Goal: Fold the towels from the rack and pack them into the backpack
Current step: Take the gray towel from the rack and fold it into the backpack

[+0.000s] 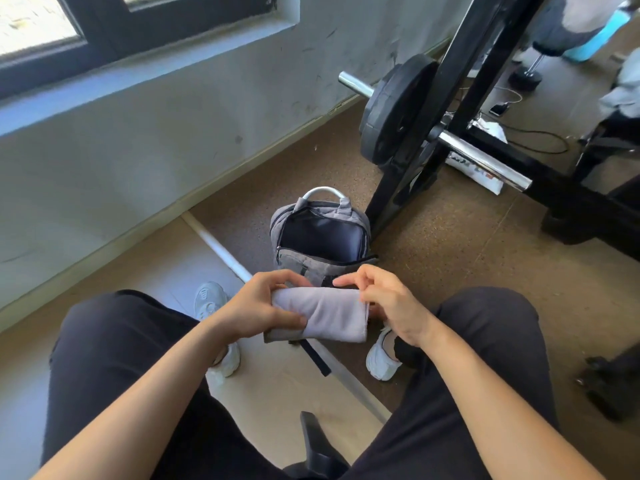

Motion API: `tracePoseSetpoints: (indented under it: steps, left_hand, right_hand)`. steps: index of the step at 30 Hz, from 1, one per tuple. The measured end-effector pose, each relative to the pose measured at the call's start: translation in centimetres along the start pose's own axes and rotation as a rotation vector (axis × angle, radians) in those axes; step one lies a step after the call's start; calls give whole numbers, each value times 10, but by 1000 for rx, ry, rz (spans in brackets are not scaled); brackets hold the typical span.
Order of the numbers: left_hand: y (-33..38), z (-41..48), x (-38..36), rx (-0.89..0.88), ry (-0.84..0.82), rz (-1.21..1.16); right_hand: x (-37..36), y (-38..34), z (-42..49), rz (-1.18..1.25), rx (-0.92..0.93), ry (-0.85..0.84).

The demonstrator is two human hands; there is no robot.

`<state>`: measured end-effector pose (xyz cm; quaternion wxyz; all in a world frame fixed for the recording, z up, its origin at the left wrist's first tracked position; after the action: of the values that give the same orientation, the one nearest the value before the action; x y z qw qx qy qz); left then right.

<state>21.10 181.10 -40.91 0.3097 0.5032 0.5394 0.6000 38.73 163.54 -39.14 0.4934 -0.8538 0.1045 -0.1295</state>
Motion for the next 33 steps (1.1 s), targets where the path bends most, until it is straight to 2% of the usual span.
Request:
tracePoseSetpoints:
  steps: [2,6,9,12,15,19,24,28,33]
  left_hand:
    - [1,0,-5,-42,-1,84]
    - [4,-2,-14,-122,-19,258]
    - [6,3,-19,-177,-90,329]
    - [5,18,-18,-244,-106,369]
    - [-1,41,-8,-275,-49,365]
    - [-17,87,9,-253,61,358]
    - [-53,156,34,-129,126,340]
    - [-88,197,45,-119,61,647]
    - [-138,211,45,-102,-69,921]
  right_hand:
    - [-2,5,4,-173,-13,1]
    - [-18,18,5,-580,-85,-164]
    - [-24,23,9,-724,-111,-195]
    - [-22,17,21,-696,-102,-174]
    - [-7,2,41,-642,-43,-126]
    - [26,-21,85,-647,2,-15]
    - [58,-36,155,-650,2,151]
    - [77,-25,206,-616,-19,247]
    - [76,31,246,-605,-33,199]
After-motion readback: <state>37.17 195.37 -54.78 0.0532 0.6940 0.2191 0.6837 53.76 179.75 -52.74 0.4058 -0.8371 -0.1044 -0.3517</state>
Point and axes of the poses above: each hand's wrist, its own z-axis towards the middle knuckle, its own x-axis out of the back of the hand, y = z × x, the point moved 2 cm from there along z, towards the middle knuckle, and after that the axes turned 10 degrees about -x, right-handed, at the moved point
